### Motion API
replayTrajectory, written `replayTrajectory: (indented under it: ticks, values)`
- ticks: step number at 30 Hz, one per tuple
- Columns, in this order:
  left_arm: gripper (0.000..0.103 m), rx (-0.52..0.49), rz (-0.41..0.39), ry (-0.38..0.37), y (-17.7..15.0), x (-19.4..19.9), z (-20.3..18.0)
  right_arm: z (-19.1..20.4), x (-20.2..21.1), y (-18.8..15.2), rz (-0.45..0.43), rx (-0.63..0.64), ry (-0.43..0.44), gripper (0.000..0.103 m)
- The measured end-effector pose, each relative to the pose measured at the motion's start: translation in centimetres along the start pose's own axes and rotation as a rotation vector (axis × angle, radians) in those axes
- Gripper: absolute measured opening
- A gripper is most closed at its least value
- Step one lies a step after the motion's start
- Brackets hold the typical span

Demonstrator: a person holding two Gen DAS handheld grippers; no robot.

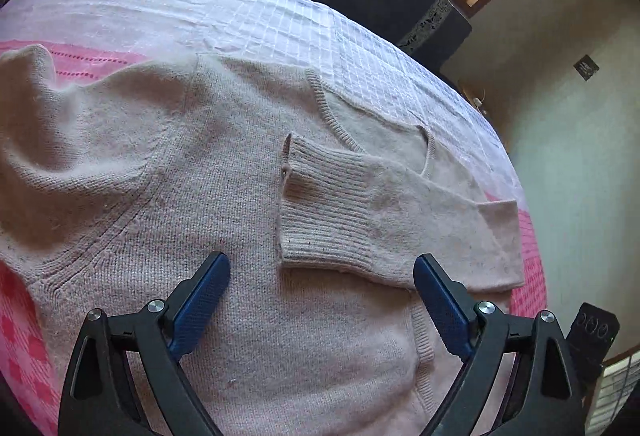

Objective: Fold small clothes
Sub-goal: 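Grasp the other sleeve cuff with the left gripper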

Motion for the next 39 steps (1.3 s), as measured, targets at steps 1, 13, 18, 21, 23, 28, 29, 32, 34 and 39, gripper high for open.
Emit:
replayTrajectory:
  ticks: [1,13,18,21,23,28,29,32,34,39]
  values:
    - [0.093,0.015,-0.005,-0.007,0.3,-0.2,0.0,-0.2,0.1,-0.1,-0.002,-0.001,0.007,0.051]
    - [0.006,-0.062,-0.077,0.028,1.9,0.3,-1.5,-2.2,-0.4,-0.7,0.002,-0.088,0.033,0.057]
    - [0.006,-0.075,-0.108,0.09,2.5,2.9,0.5,-3.1,-0.5,-0.4,-0.006,-0.137,0.047,0.059]
    - [0.007,-0.059,-0.1,0.113,2.0,2.6,2.4,-3.4,-0.6,-0.2,-0.008,-0.152,0.044,0.059]
    - [0.007,-0.063,-0.11,0.143,1.5,2.4,3.3,-3.5,-0.6,-0.2,-0.009,-0.16,0.043,0.059]
    - [0.007,-0.053,-0.136,0.131,1.1,2.4,3.7,-4.0,0.7,1.3,-0.045,-0.159,0.019,0.059]
    - [0.007,-0.065,-0.138,0.139,1.1,2.5,3.6,-4.4,1.0,1.9,-0.054,-0.157,-0.006,0.06]
    - [0.007,-0.083,-0.136,0.147,1.2,2.2,3.6,-4.5,1.5,3.4,-0.051,-0.239,0.099,0.06]
    - [0.008,-0.084,-0.145,0.141,1.2,2.2,3.8,-5.0,0.0,3.6,0.008,-0.317,0.131,0.06]
    - [0.012,-0.065,-0.178,0.128,1.1,2.4,4.3,-7.7,-3.5,4.0,0.053,-0.455,0.046,0.06]
Point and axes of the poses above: each gripper's, at about its wrist camera, not at the fingertips, and x roughly against the way its jaws point, z to its left, y to its top, the point moved 9 cm from there along -x, roughly the way its jaws point, and after that the axes turned 15 degrees about -y, right-handed, at the moved point
